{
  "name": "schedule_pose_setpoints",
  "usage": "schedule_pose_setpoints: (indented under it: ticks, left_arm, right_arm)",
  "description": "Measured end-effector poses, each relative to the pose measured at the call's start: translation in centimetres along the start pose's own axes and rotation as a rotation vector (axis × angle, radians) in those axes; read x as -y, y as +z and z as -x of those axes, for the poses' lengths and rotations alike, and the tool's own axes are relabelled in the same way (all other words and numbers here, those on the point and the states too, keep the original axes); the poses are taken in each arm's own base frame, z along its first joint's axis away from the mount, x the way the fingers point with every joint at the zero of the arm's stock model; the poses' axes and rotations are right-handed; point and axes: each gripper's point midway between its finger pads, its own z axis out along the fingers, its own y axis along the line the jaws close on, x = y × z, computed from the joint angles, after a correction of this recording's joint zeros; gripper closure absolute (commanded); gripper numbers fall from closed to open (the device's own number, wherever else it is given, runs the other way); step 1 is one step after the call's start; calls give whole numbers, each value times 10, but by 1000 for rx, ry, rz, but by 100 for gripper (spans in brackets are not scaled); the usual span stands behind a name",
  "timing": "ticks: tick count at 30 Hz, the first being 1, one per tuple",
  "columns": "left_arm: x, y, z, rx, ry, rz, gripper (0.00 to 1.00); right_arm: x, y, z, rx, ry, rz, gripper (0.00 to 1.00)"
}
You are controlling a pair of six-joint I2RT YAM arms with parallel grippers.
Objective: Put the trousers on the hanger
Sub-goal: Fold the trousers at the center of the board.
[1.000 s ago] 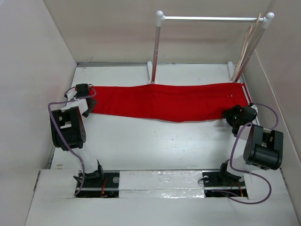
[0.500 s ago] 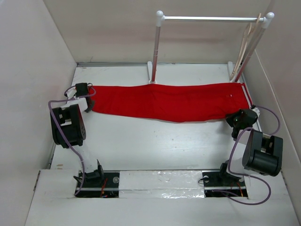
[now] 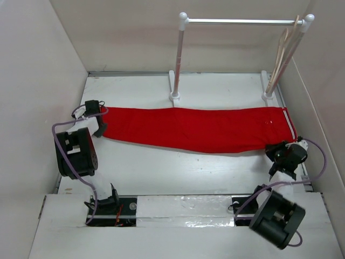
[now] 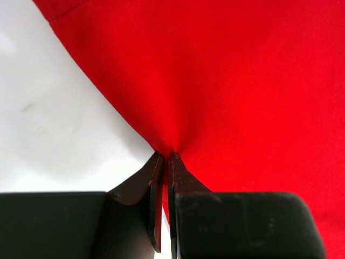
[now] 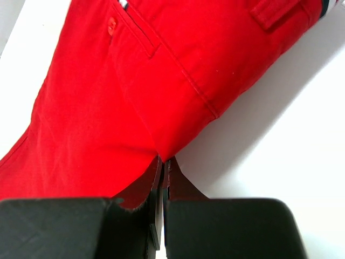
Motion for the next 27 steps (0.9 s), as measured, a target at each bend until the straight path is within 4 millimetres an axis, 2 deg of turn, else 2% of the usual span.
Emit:
schedule_pose_setpoints:
  ticks: [5,6,7,8,9,10,12,14,16,18,20,21,22,24,25,27]
  left_arm:
    - [-35,-25,-10,12,-11,59,100]
    - [-41,-31,-12,21,-21,62,100]
    - [-47,-37,-13,29,-28,67,97]
    - [-51,-43,-12,38,-34,71,91]
    - [-54,-47,-9,54,-41,73,83]
    - [-55,-51,-3,77,-54,72,76]
    - [-56,-59,11,121,-80,64,75]
    - [-52,-70,24,164,-110,27,72]
    - [-40,-89,39,208,-149,-66,70]
    - [-17,-119,55,271,-183,-212,72]
    - [17,-159,64,331,-192,-404,75]
    - [35,-180,63,343,-184,-504,78]
    - [54,-199,55,337,-167,-597,86]
    - [86,-228,34,299,-126,-751,90]
    - [100,-238,21,270,-103,-817,98]
    - [119,-248,-18,200,-47,-913,100]
  right_arm:
    - [9,-33,5,49,-55,-19,100]
    - [10,-39,7,60,-69,-26,91]
    - [11,-44,7,71,-83,-30,76]
    - [13,-48,8,78,-95,-38,60]
    - [15,-52,10,90,-110,-50,28]
    - [17,-55,15,109,-119,-67,17]
    - [17,-59,26,127,-141,-86,5]
    - [15,-59,32,115,-149,-95,4]
    - [17,-55,34,85,-135,-111,3]
    - [23,-49,32,53,-111,-130,4]
    - [30,-44,28,31,-77,-150,6]
    - [34,-42,27,19,-57,-162,6]
    - [38,-40,25,11,-39,-173,6]
    - [44,-36,25,7,-6,-192,10]
    - [45,-33,26,12,7,-195,10]
    - [47,-28,29,24,33,-198,11]
